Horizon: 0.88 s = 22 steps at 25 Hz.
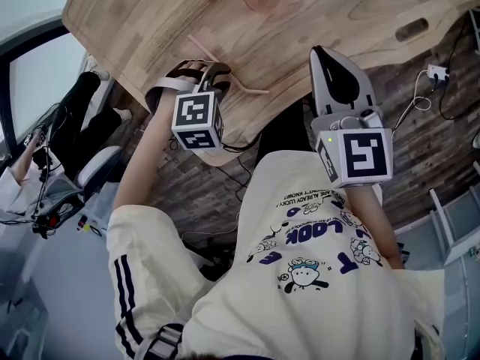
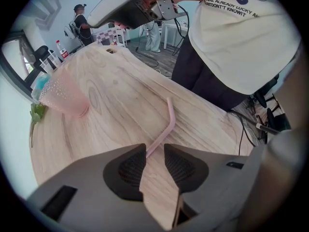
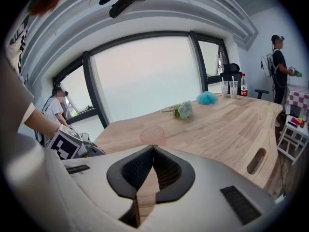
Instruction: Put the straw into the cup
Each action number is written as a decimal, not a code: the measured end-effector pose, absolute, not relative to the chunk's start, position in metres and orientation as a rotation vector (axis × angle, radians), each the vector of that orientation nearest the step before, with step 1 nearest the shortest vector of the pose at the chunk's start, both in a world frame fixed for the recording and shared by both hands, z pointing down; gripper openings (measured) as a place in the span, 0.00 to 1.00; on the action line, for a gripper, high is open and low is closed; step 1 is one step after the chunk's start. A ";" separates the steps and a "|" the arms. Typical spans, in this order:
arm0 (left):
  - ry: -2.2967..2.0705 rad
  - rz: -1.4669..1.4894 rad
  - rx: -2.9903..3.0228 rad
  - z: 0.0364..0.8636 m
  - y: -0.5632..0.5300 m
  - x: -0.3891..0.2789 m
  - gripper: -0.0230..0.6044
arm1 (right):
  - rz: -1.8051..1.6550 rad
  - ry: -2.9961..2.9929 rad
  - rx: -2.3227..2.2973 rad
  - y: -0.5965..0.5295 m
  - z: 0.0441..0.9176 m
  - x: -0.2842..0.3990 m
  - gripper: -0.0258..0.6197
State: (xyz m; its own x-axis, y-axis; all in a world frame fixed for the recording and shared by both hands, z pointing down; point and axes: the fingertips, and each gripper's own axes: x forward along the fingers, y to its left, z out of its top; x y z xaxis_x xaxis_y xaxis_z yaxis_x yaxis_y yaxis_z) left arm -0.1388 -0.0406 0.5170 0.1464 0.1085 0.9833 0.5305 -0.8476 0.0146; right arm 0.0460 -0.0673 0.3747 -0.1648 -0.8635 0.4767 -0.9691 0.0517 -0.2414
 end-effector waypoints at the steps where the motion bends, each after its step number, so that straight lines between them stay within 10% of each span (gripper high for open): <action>1: -0.623 -1.748 -2.090 0.517 -0.041 -0.138 0.27 | 0.768 -2.117 1.888 -0.068 0.375 0.046 0.04; 22: -0.802 -1.690 -1.979 0.521 -0.031 -0.129 0.23 | 0.764 -2.070 1.964 -0.070 0.373 0.060 0.04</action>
State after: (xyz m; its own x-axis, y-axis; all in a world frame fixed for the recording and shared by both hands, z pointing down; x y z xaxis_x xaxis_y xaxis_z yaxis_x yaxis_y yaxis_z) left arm -0.1287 -0.0314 0.5211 0.0971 0.1570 0.9828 0.6619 -0.7477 0.0541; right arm 0.0602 -0.0698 0.3733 -0.1063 -0.8754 0.4717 -0.9719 -0.0087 -0.2351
